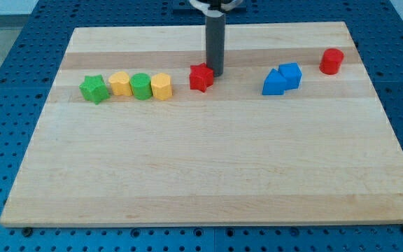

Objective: Move youe hand to the top of the red circle

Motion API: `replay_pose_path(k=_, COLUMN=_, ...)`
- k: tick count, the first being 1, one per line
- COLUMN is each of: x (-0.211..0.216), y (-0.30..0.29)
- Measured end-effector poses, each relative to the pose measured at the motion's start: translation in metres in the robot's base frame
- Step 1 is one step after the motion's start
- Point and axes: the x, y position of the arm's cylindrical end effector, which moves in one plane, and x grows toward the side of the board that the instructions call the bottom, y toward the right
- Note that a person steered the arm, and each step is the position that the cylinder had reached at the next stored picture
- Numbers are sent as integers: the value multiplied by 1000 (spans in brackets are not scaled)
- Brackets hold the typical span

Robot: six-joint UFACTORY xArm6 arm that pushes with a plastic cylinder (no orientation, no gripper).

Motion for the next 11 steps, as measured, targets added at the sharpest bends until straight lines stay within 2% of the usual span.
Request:
replay_pose_path(k=1, x=11, y=-17)
replay_pose_path(k=2, x=15, y=4)
replay_pose_path(k=3, x=1, y=81)
replay_pose_path(k=8, x=-89, y=231)
replay_pose_path(k=9, x=-89, y=242)
replay_pose_path(k=11, x=-60, y=215)
